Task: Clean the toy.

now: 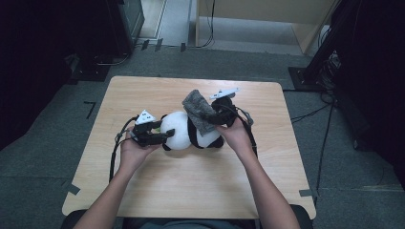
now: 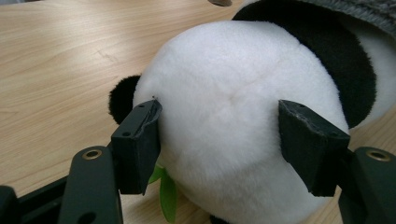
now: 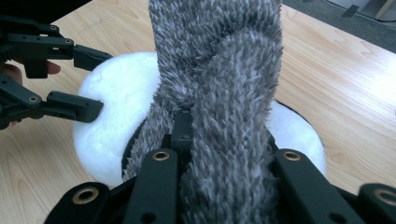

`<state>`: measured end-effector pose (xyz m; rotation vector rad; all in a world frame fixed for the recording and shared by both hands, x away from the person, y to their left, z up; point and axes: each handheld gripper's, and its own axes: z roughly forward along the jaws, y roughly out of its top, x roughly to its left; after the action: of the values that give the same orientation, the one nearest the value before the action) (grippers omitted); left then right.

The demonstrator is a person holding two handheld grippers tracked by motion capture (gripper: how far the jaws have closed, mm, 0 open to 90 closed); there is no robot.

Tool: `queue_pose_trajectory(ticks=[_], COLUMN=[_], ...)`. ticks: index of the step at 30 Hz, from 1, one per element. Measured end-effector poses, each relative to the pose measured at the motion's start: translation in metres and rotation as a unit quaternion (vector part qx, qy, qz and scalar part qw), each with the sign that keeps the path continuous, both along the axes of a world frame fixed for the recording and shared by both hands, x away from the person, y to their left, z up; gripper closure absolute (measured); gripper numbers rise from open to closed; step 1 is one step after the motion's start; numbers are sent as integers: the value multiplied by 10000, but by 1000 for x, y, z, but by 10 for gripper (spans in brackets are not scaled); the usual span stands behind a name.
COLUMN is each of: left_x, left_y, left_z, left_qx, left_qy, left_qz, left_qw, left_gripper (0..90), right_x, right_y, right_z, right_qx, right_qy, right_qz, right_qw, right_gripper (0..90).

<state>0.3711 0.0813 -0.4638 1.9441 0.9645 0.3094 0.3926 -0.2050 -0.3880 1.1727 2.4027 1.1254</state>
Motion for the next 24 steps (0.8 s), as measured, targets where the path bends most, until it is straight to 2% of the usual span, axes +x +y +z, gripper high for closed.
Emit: queue_pose_trajectory(ticks=[3, 7, 12, 14, 16, 20, 24], left_x=[-1, -2, -2, -3, -3, -5, -8], left_y=[0, 0, 0, 0, -1, -2, -3], left_z=[0, 0, 0, 0, 0, 1, 2], left_qx=[-2, -2, -32, 3, -2, 13, 42], left_qy=[-9, -39, -48, -65, -73, -138, -150], left_qz=[8, 19, 47, 42, 62, 92, 127], left_qw=[10000, 10000, 10000, 10000, 10000, 9999, 9998], left_gripper=[322, 323, 324, 324, 324, 328, 340], right_x=[-3, -5, -5, -6, -7, -10, -15], right_y=[-5, -13, -25, -30, -35, -29, -6], right_z=[1, 0, 5, 7, 10, 18, 27], right_qx=[-5, 116, -82, -94, 0, 301, 348], right_qy=[-107, -96, -192, -161, -156, -162, -261], right_qz=[-17, -67, -205, -289, -318, -138, 224], right_qw=[9999, 9999, 9996, 9994, 9994, 9993, 9988], right_gripper=[722, 723, 727, 730, 733, 733, 733])
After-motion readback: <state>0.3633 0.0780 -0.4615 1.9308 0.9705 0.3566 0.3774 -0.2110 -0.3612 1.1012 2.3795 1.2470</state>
